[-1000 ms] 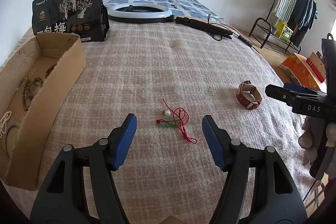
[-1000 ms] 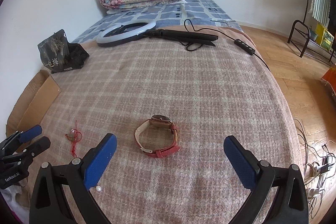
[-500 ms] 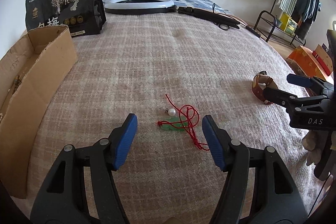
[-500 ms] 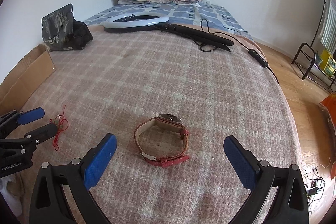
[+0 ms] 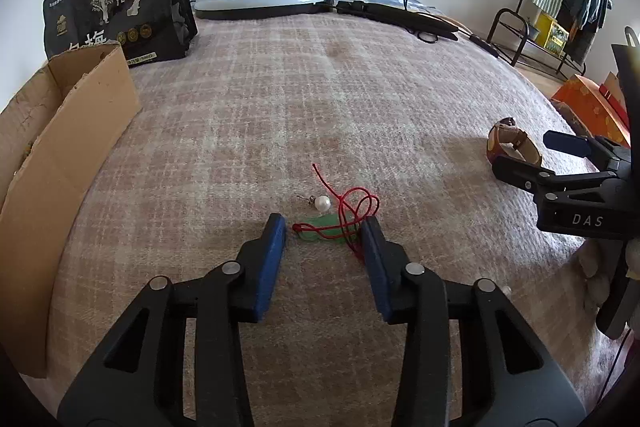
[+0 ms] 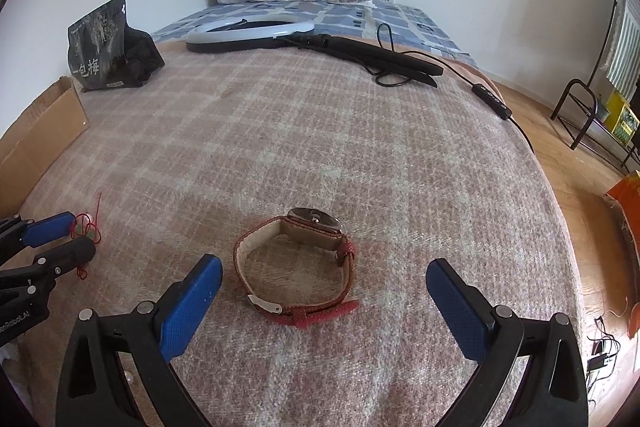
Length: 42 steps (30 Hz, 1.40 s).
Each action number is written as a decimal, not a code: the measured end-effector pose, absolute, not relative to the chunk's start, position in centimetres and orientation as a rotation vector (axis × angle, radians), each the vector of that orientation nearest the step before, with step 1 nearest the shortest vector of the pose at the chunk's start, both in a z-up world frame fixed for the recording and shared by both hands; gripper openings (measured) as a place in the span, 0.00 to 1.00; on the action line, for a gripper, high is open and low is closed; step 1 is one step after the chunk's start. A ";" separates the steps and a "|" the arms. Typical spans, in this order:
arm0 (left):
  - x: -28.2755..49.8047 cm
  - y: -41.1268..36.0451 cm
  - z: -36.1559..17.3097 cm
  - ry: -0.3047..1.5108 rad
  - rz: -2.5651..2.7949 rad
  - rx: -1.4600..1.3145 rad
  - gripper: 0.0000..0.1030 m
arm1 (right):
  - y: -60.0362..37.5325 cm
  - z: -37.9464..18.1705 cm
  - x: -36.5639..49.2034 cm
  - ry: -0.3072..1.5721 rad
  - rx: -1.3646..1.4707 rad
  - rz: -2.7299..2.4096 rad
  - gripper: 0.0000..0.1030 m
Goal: Organize jewelry
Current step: 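Close the left tool on the jade pendant while the right tool closes on the red watch, then carry the pendant and watch into the box and open both tools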
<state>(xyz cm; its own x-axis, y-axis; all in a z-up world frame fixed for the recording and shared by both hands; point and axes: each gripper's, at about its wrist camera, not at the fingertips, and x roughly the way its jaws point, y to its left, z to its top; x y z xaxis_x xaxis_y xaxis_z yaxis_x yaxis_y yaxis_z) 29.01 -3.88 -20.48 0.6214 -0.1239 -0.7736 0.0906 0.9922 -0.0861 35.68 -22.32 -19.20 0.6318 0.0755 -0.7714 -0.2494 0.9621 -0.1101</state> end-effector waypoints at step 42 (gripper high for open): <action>25.2 -2.5 -14.7 0.813 -0.156 -0.089 0.30 | -22.9 -14.1 32.1 0.840 -0.127 0.272 0.59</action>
<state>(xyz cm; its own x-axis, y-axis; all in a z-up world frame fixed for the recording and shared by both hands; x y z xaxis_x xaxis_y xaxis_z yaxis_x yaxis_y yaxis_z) 25.20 -2.47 -14.72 0.6768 -0.1730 -0.7155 0.1047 0.9847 -0.1391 32.10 -22.86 -14.08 0.6354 0.1876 -0.7491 -0.2876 0.9577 -0.0041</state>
